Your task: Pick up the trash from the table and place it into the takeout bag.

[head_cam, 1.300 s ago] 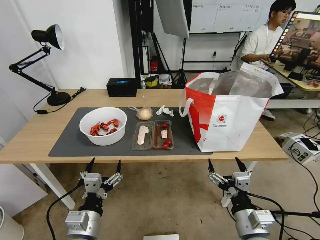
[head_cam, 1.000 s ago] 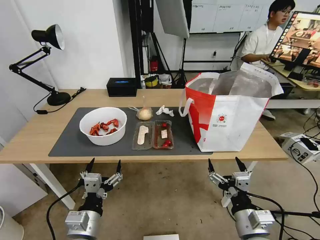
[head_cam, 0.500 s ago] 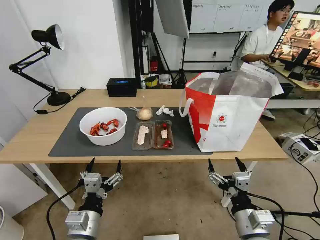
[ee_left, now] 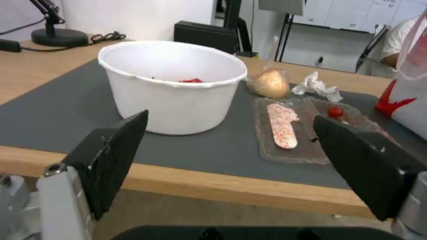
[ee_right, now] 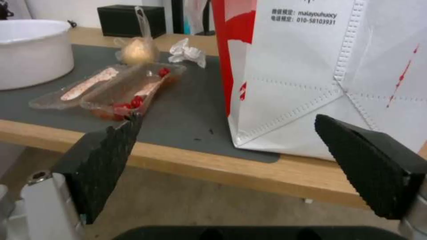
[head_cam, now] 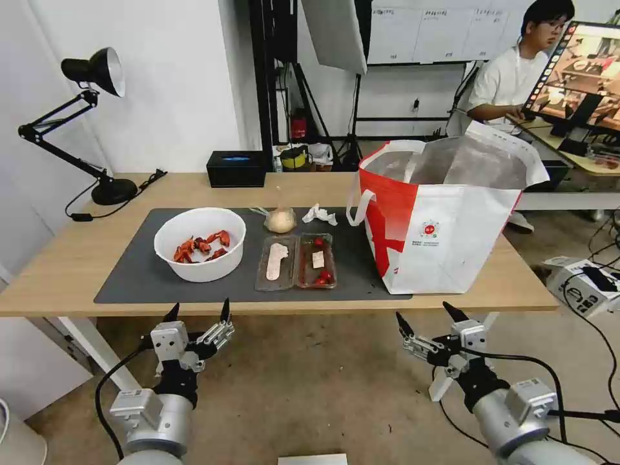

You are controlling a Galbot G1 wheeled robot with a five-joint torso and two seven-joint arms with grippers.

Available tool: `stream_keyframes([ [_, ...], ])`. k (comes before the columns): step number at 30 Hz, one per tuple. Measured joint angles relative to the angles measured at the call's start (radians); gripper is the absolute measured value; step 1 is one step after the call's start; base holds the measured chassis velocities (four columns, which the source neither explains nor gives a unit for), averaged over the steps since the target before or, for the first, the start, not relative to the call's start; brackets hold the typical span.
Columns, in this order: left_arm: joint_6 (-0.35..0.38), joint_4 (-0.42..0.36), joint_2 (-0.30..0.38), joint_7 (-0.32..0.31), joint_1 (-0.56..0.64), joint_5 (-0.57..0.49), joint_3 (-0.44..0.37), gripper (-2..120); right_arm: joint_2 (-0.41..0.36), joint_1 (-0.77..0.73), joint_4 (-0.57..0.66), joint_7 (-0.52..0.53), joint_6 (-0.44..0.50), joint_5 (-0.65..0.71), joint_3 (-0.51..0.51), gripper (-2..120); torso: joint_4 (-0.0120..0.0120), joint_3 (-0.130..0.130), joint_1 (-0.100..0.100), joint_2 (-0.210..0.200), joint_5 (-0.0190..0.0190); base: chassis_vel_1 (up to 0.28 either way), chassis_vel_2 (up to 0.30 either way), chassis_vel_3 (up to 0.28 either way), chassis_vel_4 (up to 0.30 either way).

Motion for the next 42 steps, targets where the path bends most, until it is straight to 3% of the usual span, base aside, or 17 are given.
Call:
stream_keyframes([
  [15, -0.002, -0.001, -0.016, 0.012, 0.013, 0.001, 0.005, 100, 0.006, 0.011, -0.012, -0.005, 0.014, -0.005, -0.014, 100, 0.0, 0.0, 0.0, 0.0, 0.0, 0.0, 0.0, 0.0, 0.0],
  [21, 0.02, -0.024, -0.012, 0.005, 0.011, -0.114, 0.011, 100, 0.003, 0.02, -0.02, -0.005, 0.015, -0.005, -0.018, 100, 0.0001, 0.0, 0.0, 0.0, 0.0, 0.0, 0.0, 0.0, 0.0],
  [23, 0.042, -0.032, -0.003, -0.017, -0.007, -0.214, 0.01, 100, 0.004, 0.025, -0.025, -0.004, 0.015, -0.005, -0.024, 100, 0.0001, 0.0, 0.0, 0.0, 0.0, 0.0, 0.0, 0.0, 0.0],
  [24, 0.069, -0.039, 0.003, -0.049, -0.024, -0.322, 0.008, 100, 0.005, 0.026, -0.026, -0.003, 0.015, -0.005, -0.027, 100, 0.0001, 0.0, 0.0, 0.0, 0.0, 0.0, 0.0, 0.0, 0.0],
  [25, 0.069, -0.039, 0.003, -0.049, -0.024, -0.322, 0.008, 100, 0.005, 0.026, -0.026, -0.003, 0.015, -0.005, -0.027, 100, 0.0001, 0.0, 0.0, 0.0, 0.0, 0.0, 0.0, 0.0, 0.0],
  [27, 0.132, -0.061, 0.012, -0.149, -0.069, -0.539, 0.009, 100, 0.005, 0.027, -0.028, -0.003, 0.015, -0.008, -0.033, 100, 0.0001, 0.0, 0.0, 0.0, -0.0001, 0.0, 0.0, 0.0, 0.0],
  [28, 0.132, -0.061, 0.012, -0.149, -0.069, -0.539, 0.009, 100, 0.005, 0.027, -0.028, -0.003, 0.015, -0.008, -0.033, 100, 0.0001, 0.0, 0.0, 0.0, -0.0001, 0.0, 0.0, 0.0, 0.0],
  [29, 0.159, -0.07, 0.02, -0.209, -0.102, -0.655, 0.008, 100, 0.005, 0.027, -0.031, -0.002, 0.016, -0.009, -0.037, 100, -0.0001, 0.0, 0.0, 0.0, -0.0001, 0.0, 0.0, 0.0, 0.0],
  [31, 0.173, -0.074, 0.027, -0.254, -0.132, -0.751, 0.005, 100, 0.005, 0.03, -0.035, -0.001, 0.017, -0.009, -0.041, 100, -0.0001, 0.0, 0.0, 0.0, -0.0001, 0.0, 0.0, 0.0, 0.0],
  [32, 0.173, -0.074, 0.027, -0.254, -0.132, -0.751, 0.005, 100, 0.005, 0.03, -0.035, -0.001, 0.017, -0.009, -0.041, 100, -0.0001, 0.0, 0.0, 0.0, -0.0001, 0.0, 0.0, 0.0, 0.0],
  [37, 0.175, -0.075, 0.037, -0.353, -0.188, -0.944, -0.004, 100, -0.003, 0.043, -0.049, 0.003, 0.017, -0.011, -0.061, 100, 0.0001, 0.0, 0.0, 0.0, -0.0001, 0.0, 0.0, 0.0, 0.0],
  [42, 0.147, -0.071, 0.037, -0.374, -0.212, -1.019, 0.0, 100, -0.006, 0.048, -0.054, 0.008, 0.017, -0.013, -0.071, 100, 0.0002, 0.0, 0.0, 0.0, 0.0, 0.0, 0.0, 0.0, 0.0],
])
